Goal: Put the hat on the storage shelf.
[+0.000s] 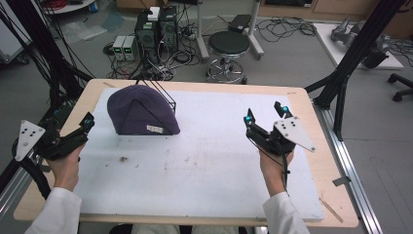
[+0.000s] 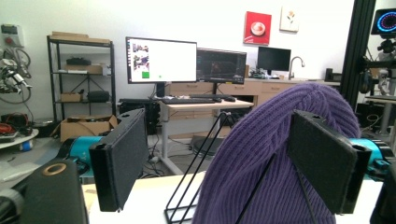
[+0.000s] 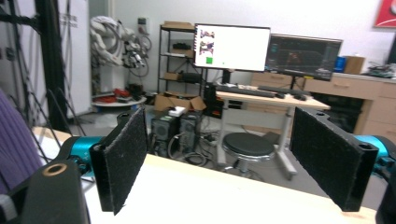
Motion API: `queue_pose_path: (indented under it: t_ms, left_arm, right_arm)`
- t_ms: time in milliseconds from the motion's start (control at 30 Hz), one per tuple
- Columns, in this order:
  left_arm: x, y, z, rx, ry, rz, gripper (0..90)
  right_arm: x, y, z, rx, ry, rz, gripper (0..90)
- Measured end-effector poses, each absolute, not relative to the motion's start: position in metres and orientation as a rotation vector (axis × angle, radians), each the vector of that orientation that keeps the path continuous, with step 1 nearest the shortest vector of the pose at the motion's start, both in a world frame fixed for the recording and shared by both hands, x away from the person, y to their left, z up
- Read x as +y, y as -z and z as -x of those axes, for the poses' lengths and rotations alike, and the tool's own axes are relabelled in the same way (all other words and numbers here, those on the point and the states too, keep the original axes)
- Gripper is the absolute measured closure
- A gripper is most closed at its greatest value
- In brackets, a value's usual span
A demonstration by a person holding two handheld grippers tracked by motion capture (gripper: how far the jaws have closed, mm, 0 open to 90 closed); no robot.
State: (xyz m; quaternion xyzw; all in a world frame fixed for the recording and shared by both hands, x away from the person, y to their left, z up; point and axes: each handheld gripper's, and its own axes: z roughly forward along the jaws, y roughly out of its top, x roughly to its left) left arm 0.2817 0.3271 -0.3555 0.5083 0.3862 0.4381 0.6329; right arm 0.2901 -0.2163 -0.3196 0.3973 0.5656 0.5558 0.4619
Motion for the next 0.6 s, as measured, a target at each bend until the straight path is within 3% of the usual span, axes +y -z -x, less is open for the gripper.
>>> queue_pose_path:
  t_ms: [600]
  left_arm:
    - [0.328, 0.397, -0.260, 0.919, -0.942, -1.249, 20.2]
  right_arm:
    - [-0.256, 0.377, -0.256, 1.394, -1.273, -1.154, 12.7]
